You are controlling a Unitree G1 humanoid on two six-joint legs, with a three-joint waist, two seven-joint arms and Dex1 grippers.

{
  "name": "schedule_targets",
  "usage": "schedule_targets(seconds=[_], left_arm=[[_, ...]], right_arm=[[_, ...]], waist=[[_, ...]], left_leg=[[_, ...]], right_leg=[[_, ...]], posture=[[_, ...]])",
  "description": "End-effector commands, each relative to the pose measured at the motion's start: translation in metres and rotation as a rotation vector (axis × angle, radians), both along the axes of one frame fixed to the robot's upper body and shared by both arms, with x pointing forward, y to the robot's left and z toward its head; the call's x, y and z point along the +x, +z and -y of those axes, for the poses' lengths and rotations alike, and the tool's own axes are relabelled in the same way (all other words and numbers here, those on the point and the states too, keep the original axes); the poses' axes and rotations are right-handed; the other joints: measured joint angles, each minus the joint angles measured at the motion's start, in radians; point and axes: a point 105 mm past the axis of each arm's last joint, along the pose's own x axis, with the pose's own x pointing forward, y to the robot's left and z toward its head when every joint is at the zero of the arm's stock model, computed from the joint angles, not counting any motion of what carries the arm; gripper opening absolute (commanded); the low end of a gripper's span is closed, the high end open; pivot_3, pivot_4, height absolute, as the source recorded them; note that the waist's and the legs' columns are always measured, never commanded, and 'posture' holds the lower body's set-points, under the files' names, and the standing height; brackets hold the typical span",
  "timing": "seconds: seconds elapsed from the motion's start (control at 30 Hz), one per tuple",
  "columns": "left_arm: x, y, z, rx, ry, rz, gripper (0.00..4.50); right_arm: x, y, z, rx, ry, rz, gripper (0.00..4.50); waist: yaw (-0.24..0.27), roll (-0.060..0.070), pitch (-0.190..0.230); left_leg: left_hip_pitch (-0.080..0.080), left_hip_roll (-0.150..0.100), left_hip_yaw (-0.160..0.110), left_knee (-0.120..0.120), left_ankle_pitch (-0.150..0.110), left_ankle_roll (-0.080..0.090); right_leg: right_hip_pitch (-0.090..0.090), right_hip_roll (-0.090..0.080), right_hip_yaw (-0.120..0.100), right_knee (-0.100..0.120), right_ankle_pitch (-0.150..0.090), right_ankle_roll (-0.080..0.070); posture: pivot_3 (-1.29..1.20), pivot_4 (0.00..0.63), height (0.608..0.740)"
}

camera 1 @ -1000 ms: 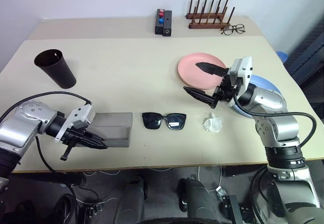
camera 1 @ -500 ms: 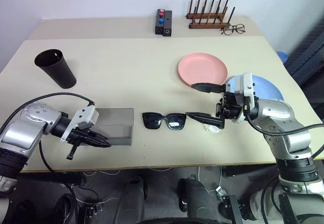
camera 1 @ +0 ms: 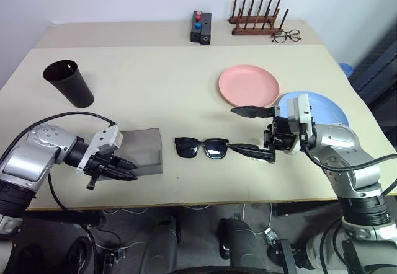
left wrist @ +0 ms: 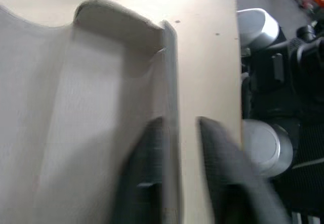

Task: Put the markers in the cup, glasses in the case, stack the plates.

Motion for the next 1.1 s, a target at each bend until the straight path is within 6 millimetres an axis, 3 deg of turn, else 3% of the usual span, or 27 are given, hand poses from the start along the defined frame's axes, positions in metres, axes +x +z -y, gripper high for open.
schedule_targets(seconds=[0.03,0.1,0.13,0.37,0.53,0.63,0.77,0.93,1.1], left_arm=[[0.002,0.019,0.000,-0.021,-0.035,0.072,3.32],[0.003,0.025,0.000,-0.044,-0.034,0.091,4.30],[0.004,0.029,0.000,-0.055,-0.033,0.096,4.43],[0.021,0.056,0.011,-0.127,-0.033,0.217,4.43],[0.054,0.066,0.043,-0.166,-0.056,0.279,4.43],[0.062,0.070,0.067,-0.188,-0.094,0.263,4.43],[0.069,0.061,0.099,-0.149,-0.182,0.219,4.43],[0.085,0.050,0.135,-0.127,-0.239,0.241,4.43],[0.095,0.028,0.151,-0.017,-0.301,0.296,4.43]], right_arm=[[0.004,0.008,0.001,-0.007,-0.018,0.053,4.50],[0.010,0.009,0.001,-0.003,-0.047,0.063,4.50],[0.011,0.010,0.001,0.004,-0.050,0.065,4.50],[0.014,0.014,0.003,0.025,-0.064,0.090,4.50],[0.012,0.009,0.013,-0.009,-0.080,0.092,4.50],[0.012,0.008,0.021,-0.022,-0.111,0.093,4.50],[0.011,0.007,0.039,-0.039,-0.187,0.100,4.50],[0.007,0.005,0.042,-0.036,-0.228,0.106,4.50],[0.003,0.004,0.044,-0.032,-0.266,0.109,4.50]], waist=[[0.000,0.000,0.000],[0.000,0.000,0.000],[0.000,0.000,0.000],[0.005,0.000,0.000],[0.015,0.000,0.000],[0.019,0.000,0.000],[0.023,0.000,0.000],[0.019,0.000,0.000],[0.019,0.000,0.000]], left_leg=[[0.000,0.000,0.000,0.000,0.000,0.000],[0.000,0.000,0.000,0.000,0.000,0.000],[0.000,0.000,0.000,0.000,0.000,0.000],[0.000,0.000,0.000,0.000,0.000,0.000],[0.000,0.000,0.000,0.001,0.000,0.000],[0.000,-0.001,0.001,0.001,0.000,0.000],[-0.001,-0.001,0.001,0.002,0.000,0.000],[0.000,-0.001,0.000,0.002,0.000,0.001],[0.000,0.000,0.000,0.002,0.000,0.001]], right_leg=[[0.000,0.000,0.000,0.000,0.000,0.000],[0.000,0.000,0.000,0.000,0.000,0.000],[0.000,0.000,0.000,0.000,0.000,0.000],[0.000,0.000,0.000,0.000,0.000,0.000],[0.001,0.000,0.000,0.000,0.000,0.000],[0.001,0.001,0.000,0.000,0.002,0.003],[0.001,0.001,0.000,0.001,0.003,0.004],[0.001,0.001,0.000,0.001,0.002,0.004],[0.001,0.001,0.000,0.001,0.004,0.002]], posture=[[0.00,0.150,0.740],[0.00,0.150,0.740],[0.00,0.150,0.740],[0.00,0.150,0.740],[0.00,0.150,0.740],[0.00,0.150,0.740],[0.00,0.150,0.740],[0.00,0.150,0.740],[0.00,0.150,0.740]])
